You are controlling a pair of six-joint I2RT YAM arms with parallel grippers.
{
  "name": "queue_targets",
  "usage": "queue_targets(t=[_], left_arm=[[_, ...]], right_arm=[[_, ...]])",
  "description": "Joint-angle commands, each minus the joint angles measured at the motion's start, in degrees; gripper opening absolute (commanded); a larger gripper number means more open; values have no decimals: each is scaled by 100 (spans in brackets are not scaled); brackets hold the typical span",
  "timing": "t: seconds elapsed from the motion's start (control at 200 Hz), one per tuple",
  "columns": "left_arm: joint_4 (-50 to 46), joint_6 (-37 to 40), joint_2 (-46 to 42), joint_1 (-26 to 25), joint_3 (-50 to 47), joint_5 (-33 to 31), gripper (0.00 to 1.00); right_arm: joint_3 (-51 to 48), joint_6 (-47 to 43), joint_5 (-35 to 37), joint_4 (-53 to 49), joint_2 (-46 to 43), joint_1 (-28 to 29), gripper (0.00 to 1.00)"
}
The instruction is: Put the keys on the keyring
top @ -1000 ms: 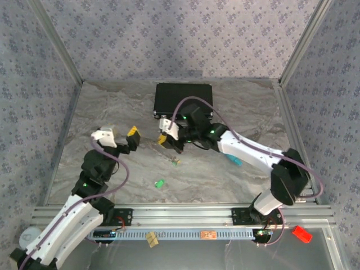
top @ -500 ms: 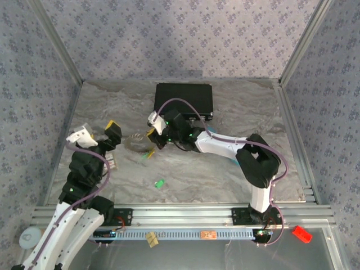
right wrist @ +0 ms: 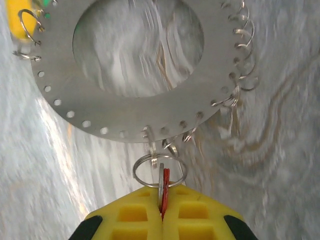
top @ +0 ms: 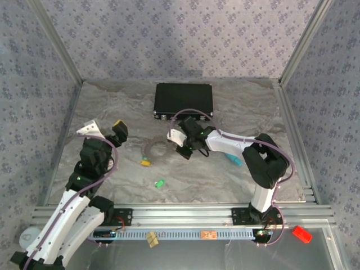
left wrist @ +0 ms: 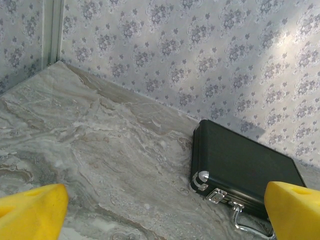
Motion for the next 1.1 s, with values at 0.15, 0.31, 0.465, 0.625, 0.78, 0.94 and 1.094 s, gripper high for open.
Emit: queue_targets(t=[0.15,0.31,0.465,0.625,0.78,0.94,1.094], left_arm=[[180,-2,434,303,230,378,100],[135,-39,835,640,467,746,100],[150,-43,1220,887,697,992,100],[193,69,1539,991,846,1286,100],[412,322,1717,1017,857,1509,100],[623,569,1934,1018,907,1885,100],[618,664,2258,1019,1065,2395,100]], right_arm=[[-280,-917,423,-1012,-307,54,6],[-319,-1247,654,-1455,-273,191,8],[-327,-1365,740,-1779,-221,235,19],[-389,-1437,626,-1856,-324,167,36],[-632,-819,-435,-992,-1231,-340,37],[-1657,909,-827,1416,-2276,-748,41],[-1991,1107,-768,1642,-2343,-740,40]])
